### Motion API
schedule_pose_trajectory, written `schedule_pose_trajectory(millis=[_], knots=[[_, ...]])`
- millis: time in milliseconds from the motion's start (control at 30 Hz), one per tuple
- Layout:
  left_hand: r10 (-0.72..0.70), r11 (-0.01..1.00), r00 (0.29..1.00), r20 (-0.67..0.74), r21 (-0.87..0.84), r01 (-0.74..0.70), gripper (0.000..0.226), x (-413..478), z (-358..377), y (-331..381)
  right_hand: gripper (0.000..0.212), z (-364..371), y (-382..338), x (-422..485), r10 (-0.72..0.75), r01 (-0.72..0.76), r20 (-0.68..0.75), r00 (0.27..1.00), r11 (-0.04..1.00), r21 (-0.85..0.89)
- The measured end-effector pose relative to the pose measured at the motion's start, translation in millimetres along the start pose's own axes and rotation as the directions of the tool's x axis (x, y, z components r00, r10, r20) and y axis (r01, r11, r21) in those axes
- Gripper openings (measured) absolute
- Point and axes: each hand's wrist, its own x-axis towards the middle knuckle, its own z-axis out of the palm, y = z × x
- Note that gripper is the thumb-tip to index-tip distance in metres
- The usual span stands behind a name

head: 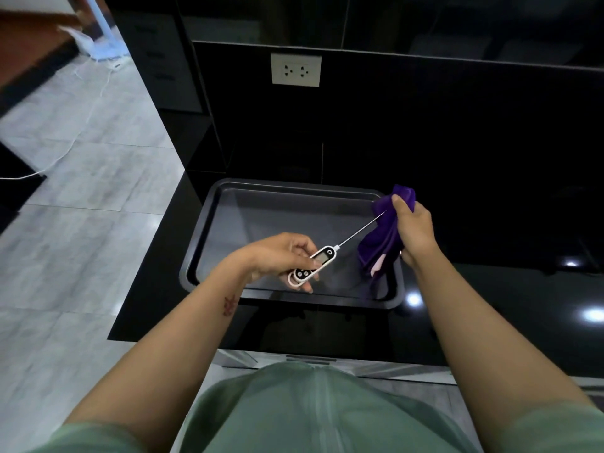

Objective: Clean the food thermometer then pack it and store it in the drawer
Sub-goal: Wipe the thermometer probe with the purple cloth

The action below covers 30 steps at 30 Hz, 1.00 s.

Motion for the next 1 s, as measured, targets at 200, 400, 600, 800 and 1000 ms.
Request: schedule_pose_trajectory(millis=[200, 400, 600, 800, 1000], knots=[[0.037, 0.999, 0.998, -0.04, 0.007, -0.037, 0.015, 11.2, 17.2, 2.1, 0.019, 11.7, -2.0, -9.8, 0.046, -0.051, 0.032, 0.998, 0.982, 0.18], [0.057, 0.997, 0.996, -0.066, 0.052, -0.054, 0.011, 20.4, 28.2, -2.0, 0.017, 22.3, -4.7, -17.5, 0.065, -0.076, 0.076, 0.995, 0.986, 0.149], [0.062, 0.994, 0.998, -0.006, -0.086, -0.063, 0.014, 18.5, 27.8, -0.4, 0.019, 19.6, -8.6, -11.7, 0.039, -0.033, -0.017, 0.999, 0.963, 0.266], [0.038, 0.998, 0.999, 0.017, -0.043, -0.038, 0.015, 15.7, 22.2, -1.8, 0.017, 14.2, -9.9, -9.5, 0.015, -0.001, -0.057, 0.998, 0.971, 0.239], [0.073, 0.99, 0.997, -0.011, -0.116, -0.074, 0.016, 17.3, 25.5, 1.1, 0.02, 21.8, -6.8, -12.1, 0.045, -0.047, 0.013, 0.999, 0.966, 0.253]])
